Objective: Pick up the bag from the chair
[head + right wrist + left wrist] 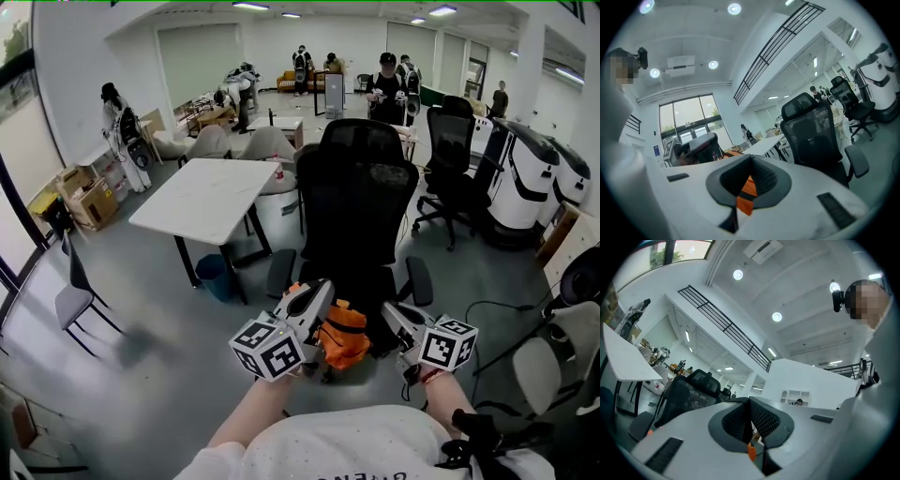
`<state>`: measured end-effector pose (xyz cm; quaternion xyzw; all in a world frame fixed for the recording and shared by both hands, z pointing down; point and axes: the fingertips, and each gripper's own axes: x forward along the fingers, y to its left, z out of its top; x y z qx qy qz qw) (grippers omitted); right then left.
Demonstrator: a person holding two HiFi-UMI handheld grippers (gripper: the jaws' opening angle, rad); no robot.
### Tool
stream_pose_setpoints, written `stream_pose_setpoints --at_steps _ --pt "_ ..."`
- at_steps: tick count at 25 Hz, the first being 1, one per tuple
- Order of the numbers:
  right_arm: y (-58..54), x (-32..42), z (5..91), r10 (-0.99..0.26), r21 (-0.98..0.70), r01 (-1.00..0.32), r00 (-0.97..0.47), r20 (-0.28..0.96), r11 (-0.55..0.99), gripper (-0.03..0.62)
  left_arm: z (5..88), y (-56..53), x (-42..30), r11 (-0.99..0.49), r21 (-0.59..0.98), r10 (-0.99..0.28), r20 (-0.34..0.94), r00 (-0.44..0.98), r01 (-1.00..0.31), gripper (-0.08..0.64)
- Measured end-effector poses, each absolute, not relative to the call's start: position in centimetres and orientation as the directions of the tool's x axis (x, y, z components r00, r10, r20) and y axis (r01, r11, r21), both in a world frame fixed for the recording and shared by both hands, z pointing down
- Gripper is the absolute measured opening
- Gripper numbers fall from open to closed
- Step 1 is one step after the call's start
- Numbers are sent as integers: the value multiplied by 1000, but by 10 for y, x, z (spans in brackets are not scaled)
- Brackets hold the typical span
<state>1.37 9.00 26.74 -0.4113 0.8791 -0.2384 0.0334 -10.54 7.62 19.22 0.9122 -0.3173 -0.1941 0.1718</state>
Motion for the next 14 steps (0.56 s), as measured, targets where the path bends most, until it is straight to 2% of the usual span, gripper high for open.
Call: stream_pose_setpoints --at_steps 14 --pt "53 30 280 -779 -493 -721 -614 128 488 2 212 49 -110 -727 441 -651 -201 732 -526 8"
